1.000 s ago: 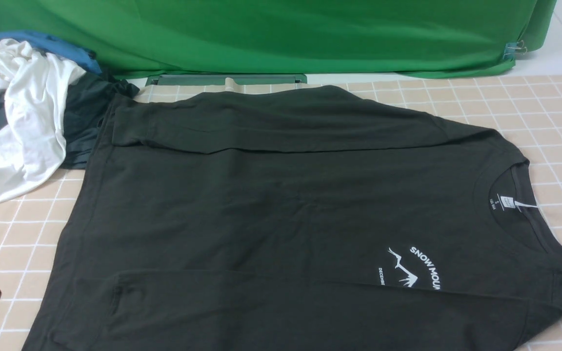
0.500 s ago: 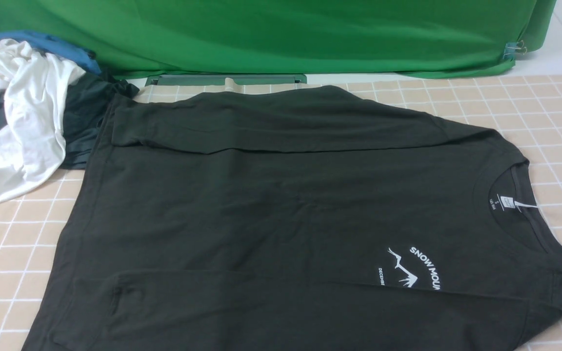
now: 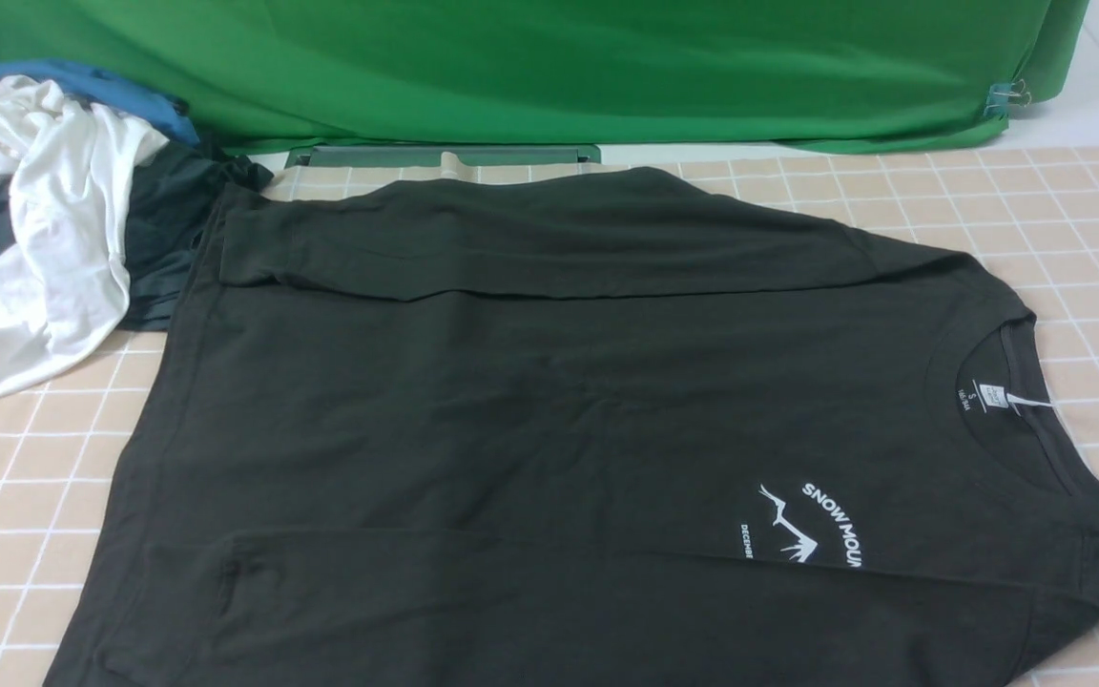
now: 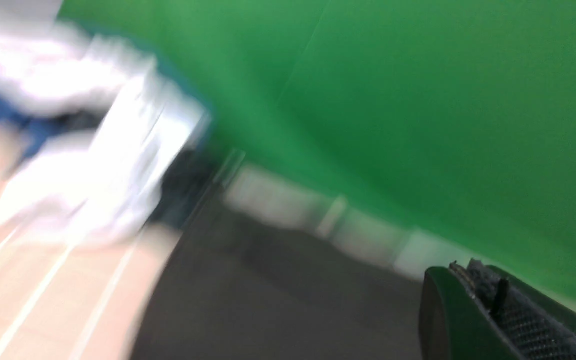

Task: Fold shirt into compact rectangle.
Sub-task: 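Grasp the left edge of the dark T-shirt lying flat on the table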

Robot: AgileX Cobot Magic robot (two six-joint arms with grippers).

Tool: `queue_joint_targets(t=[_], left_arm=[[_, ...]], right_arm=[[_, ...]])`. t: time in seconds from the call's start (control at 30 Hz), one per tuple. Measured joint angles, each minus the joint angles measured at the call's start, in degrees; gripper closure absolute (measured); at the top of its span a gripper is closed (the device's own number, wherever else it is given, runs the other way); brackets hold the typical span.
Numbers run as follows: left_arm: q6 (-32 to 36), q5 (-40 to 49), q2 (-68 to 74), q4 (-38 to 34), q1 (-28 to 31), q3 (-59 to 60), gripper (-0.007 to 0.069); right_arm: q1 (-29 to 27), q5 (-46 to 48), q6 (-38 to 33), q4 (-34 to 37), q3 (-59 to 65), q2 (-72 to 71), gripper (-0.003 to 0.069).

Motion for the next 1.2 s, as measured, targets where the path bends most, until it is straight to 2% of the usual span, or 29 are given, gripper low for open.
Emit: queue_joint_targets(t=[0.07, 0.17, 0.27, 0.33, 0.47, 0.57, 0.8, 0.93, 1.2], left_arm=[[5.7, 8.9, 7.5, -1.8, 0.0, -2.6, 0.0605], [11.6, 15.8, 18.7, -3.5, 0.0, -3.3, 0.0605], [15.7, 18.5, 30.9, -3.9, 0.0, -3.3, 0.0605], [17.2, 18.5, 36.9, -3.9, 0.0, -3.3, 0.0605], [18.8, 17.4, 45.7, -2.9, -1.1, -3.3, 0.0609], [17.5, 14.3, 50.4, -0.1, -3.8, -3.3, 0.0609], [13.7, 9.4, 55.3, 7.5, -5.1, -3.3, 0.0589], [13.7, 7.7, 56.5, 8.9, -5.1, -3.4, 0.0480], [13.6, 5.9, 61.6, 11.6, -5.1, -3.6, 0.0167]], right_arm=[[0.1, -1.9, 0.3, 0.0, 0.0, 0.0, 0.0421], [1.0, 3.6, 1.7, 0.0, -3.4, 0.4, 0.0459], [3.7, 17.5, -1.8, -0.1, -13.3, 3.9, 0.0586], [6.1, 26.9, -6.2, 0.0, -21.1, 8.5, 0.0619], [11.6, 44.8, -12.7, 0.0, -35.0, 20.5, 0.0622], [15.5, 54.0, -16.7, 0.0, -41.4, 28.8, 0.0622], [23.3, 57.4, -20.9, 0.8, -43.7, 39.2, 0.0622], [26.0, 55.9, -20.9, 1.0, -43.8, 41.1, 0.0622], [28.4, 51.6, -20.9, 1.5, -44.1, 41.7, 0.0622]])
